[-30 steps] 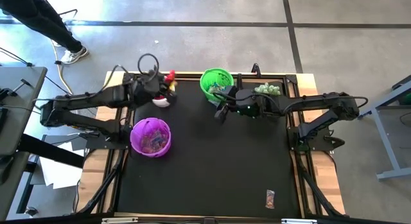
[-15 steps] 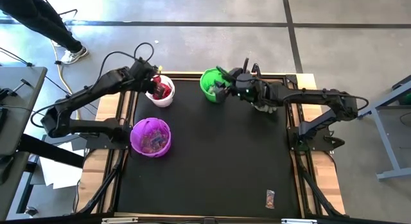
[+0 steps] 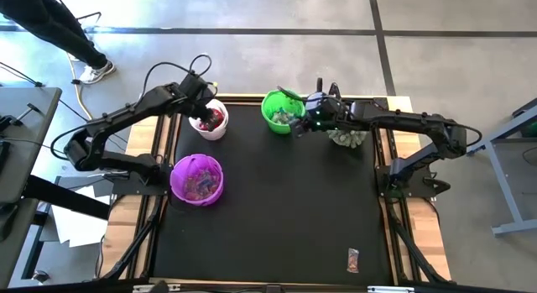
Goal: Sort candy
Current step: Put the orange gummy into the violet bucket
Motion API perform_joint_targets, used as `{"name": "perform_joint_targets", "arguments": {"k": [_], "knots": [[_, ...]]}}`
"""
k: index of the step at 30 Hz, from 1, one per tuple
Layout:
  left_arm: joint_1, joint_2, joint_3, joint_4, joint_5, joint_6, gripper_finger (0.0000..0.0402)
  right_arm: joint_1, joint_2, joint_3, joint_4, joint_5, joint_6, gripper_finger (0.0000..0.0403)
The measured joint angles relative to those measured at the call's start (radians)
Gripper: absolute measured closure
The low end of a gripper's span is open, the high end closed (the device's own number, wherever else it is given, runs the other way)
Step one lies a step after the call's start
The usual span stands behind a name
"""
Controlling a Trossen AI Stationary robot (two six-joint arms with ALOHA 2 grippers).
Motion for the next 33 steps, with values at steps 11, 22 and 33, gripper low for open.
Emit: {"name": "perform_joint_targets", "arguments": {"k": [11, 22, 33], "knots": [[-0.054, -0.012, 0.083, 0.085, 0.358, -0.041, 0.0289, 0.131, 0.000, 0.000, -0.407, -0.385, 0.142, 0.0201], [-0.213, -0.012, 0.089, 0.141, 0.392, -0.308, 0.0289, 0.512, 0.000, -0.016, -0.629, -0.369, 0.446, 0.0201], [-0.430, -0.012, 0.089, 0.155, 0.332, -0.454, 0.0289, 0.932, 0.003, -0.224, -0.294, -0.415, 1.018, 0.0201]]}}
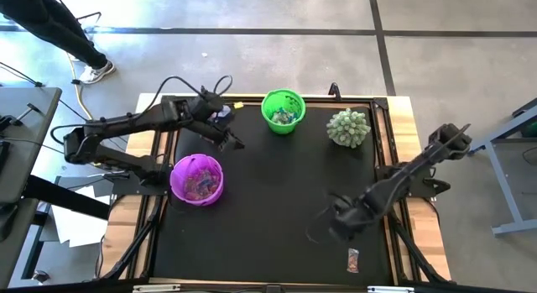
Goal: Sort candy
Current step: Put the orange gummy into the violet bucket
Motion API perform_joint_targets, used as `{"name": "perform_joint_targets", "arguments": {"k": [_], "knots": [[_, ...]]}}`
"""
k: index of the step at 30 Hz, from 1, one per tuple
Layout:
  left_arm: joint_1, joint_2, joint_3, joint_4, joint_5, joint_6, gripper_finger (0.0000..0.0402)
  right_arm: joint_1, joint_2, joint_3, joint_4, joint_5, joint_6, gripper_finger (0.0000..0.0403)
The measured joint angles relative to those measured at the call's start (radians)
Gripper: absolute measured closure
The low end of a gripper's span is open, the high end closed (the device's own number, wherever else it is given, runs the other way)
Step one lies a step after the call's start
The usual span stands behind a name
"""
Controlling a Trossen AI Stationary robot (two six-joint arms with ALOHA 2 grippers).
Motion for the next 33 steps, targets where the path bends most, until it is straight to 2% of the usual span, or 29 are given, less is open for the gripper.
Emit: {"name": "perform_joint_targets", "arguments": {"k": [7, 11, 21, 29, 33], "knots": [[-0.110, 0.000, 0.000, 0.095, -0.033, -0.081, 0.0289, 0.154, 0.031, -0.146, 0.393, 0.004, 0.330, 0.0201], [-0.149, 0.000, 0.000, 0.144, -0.034, -0.091, 0.0289, 0.208, 0.068, -0.157, 0.406, 0.004, 0.399, 0.0201], [-0.193, 0.000, 0.000, 0.197, -0.061, -0.140, 0.0289, 0.261, 0.193, -0.157, 0.451, 0.003, 0.459, 0.0201], [-0.199, 0.000, 0.000, 0.197, -0.088, -0.167, 0.0289, 0.242, 0.278, -0.153, 0.502, -0.023, 0.404, 0.0202], [-0.199, 0.000, 0.000, 0.198, -0.089, -0.168, 0.0289, 0.232, 0.281, -0.153, 0.503, -0.027, 0.366, 0.0220]]}}
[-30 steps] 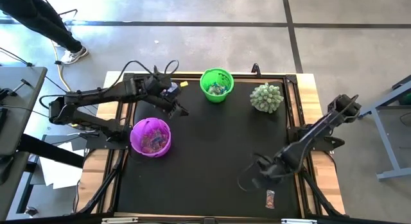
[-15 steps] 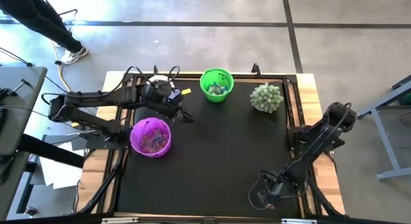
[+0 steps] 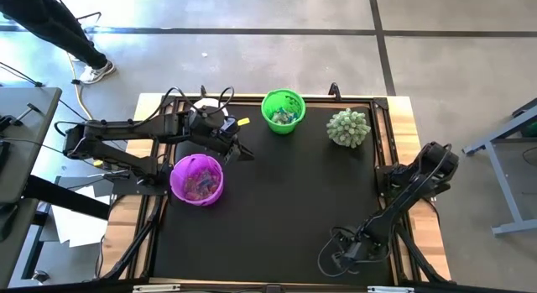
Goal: Sort candy
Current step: Put the orange gummy into the violet bucket
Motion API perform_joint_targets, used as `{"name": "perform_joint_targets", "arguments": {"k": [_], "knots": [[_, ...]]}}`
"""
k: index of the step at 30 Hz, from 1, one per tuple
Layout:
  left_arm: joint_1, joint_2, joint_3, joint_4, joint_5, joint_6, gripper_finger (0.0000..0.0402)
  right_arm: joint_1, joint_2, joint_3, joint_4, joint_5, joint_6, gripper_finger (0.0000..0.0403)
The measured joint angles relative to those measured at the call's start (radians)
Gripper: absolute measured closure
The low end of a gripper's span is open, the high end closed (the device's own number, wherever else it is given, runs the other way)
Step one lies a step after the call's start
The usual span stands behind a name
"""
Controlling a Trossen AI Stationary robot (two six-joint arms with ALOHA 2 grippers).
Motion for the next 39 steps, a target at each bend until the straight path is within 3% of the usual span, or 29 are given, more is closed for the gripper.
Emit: {"name": "perform_joint_targets", "arguments": {"k": [5, 11, 18, 24, 30, 35, 39], "knots": [[0.000, 0.000, 0.000, 0.000, -0.001, 0.001, 0.0289, -0.008, 0.001, -0.001, -0.005, -0.019, -0.013, 0.0283], [0.002, 0.000, 0.000, 0.002, -0.003, 0.003, 0.0289, -0.013, 0.000, -0.002, 0.002, -0.036, -0.075, 0.0387], [0.002, 0.000, 0.000, 0.022, -0.003, 0.033, 0.0289, -0.061, -0.046, -0.003, -0.101, 0.010, -0.199, 0.0388], [0.002, 0.000, 0.000, 0.022, -0.005, 0.133, 0.0289, -0.170, -0.167, -0.005, -0.340, 0.211, -0.430, 0.0397], [0.002, 0.000, 0.000, 0.082, -0.121, 0.196, 0.0289, -0.355, -0.329, -0.005, -0.478, 0.537, -0.682, 0.0400], [0.003, 0.001, 0.000, 0.240, -0.239, 0.277, 0.0289, -0.540, -0.445, -0.004, -0.379, 0.770, -0.880, 0.0402], [0.011, 0.001, 0.000, 0.384, -0.285, 0.353, 0.0289, -0.659, -0.510, -0.003, -0.158, 0.825, -1.110, 0.0402]]}}
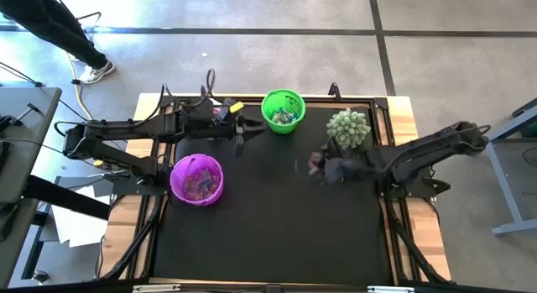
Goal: Sort candy
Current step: Put the orange gummy into the violet bucket
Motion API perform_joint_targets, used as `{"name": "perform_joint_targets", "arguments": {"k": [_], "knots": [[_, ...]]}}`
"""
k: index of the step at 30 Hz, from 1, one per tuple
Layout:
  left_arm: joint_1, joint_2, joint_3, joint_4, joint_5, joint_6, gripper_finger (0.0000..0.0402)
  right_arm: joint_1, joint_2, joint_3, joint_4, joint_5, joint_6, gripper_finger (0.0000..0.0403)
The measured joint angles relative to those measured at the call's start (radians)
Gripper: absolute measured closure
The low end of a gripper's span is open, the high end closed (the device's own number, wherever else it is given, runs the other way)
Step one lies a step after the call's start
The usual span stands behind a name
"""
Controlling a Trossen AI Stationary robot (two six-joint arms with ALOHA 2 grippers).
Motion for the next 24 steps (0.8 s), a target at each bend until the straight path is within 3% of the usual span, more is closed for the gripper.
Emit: {"name": "perform_joint_targets", "arguments": {"k": [7, 11, 18, 24], "knots": [[0.051, 0.000, 0.000, 0.107, -0.009, 0.043, 0.0289, -0.125, -0.047, 0.001, 0.488, -0.018, -0.357, 0.0402], [0.078, 0.003, 0.000, 0.109, -0.036, 0.036, 0.0289, -0.160, -0.042, 0.002, 0.691, -0.105, -0.458, 0.0402], [0.093, 0.066, 0.000, 0.145, -0.029, -0.011, 0.0289, -0.191, -0.039, 0.002, 0.766, -0.139, -0.499, 0.0402], [0.082, 0.163, 0.000, 0.318, 0.011, -0.011, 0.0289, -0.198, -0.039, 0.002, 0.768, -0.139, -0.499, 0.0402]]}}
